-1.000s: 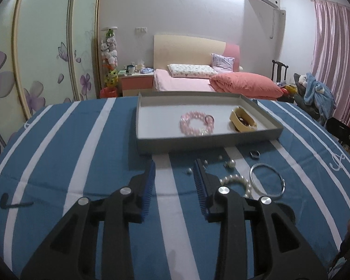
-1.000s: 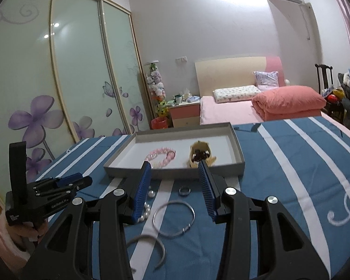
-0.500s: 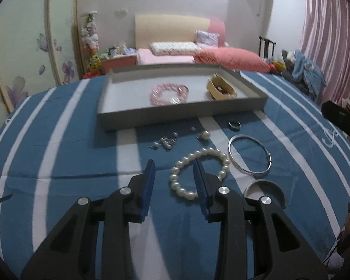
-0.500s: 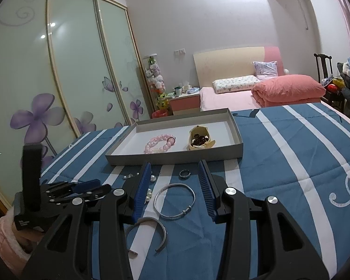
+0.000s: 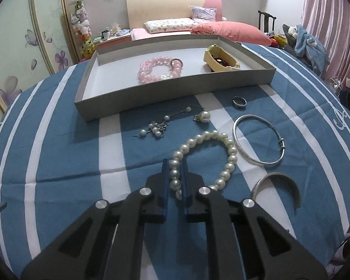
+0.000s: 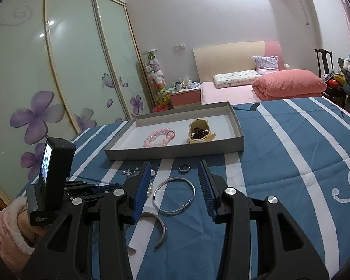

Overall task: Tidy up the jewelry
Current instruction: 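Lower the left gripper onto the pearl earrings and grasp them while the right gripper approaches the silver bangle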

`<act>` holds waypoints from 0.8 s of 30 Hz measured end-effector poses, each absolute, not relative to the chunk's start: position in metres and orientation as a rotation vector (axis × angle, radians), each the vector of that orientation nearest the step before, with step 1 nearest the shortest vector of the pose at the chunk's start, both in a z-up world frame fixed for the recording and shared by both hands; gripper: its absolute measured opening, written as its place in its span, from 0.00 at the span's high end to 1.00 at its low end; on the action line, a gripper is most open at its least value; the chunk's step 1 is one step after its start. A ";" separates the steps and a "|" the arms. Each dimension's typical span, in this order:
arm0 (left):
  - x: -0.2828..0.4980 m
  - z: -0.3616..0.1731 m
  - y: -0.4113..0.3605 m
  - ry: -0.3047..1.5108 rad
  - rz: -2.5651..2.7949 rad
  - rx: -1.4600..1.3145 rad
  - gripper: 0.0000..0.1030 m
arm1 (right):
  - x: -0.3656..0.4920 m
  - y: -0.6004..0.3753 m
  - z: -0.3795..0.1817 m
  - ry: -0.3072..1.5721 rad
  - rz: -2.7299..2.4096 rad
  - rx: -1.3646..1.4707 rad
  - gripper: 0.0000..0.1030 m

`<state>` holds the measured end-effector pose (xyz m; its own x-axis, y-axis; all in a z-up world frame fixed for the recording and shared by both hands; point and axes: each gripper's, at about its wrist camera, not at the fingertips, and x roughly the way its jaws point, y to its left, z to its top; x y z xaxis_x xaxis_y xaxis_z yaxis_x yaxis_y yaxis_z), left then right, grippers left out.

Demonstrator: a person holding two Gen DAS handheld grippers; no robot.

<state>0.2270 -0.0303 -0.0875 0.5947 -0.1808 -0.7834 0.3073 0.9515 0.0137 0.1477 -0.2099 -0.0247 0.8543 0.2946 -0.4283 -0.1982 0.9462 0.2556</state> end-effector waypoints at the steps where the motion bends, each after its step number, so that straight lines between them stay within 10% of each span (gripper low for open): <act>1: 0.227 -0.087 -0.028 0.891 -0.278 0.149 0.90 | 0.148 -0.209 -0.025 0.486 0.264 0.205 0.58; 10: 0.227 -0.085 0.043 0.897 -0.096 0.092 0.90 | 0.142 -0.190 -0.048 0.612 0.343 0.180 0.56; 17: 0.222 -0.083 0.078 0.898 -0.032 0.071 0.90 | 0.145 -0.160 -0.060 0.708 0.382 0.084 0.28; 24: 0.219 -0.082 0.082 0.898 -0.034 0.066 0.90 | 0.155 -0.138 -0.072 0.809 0.355 -0.033 0.21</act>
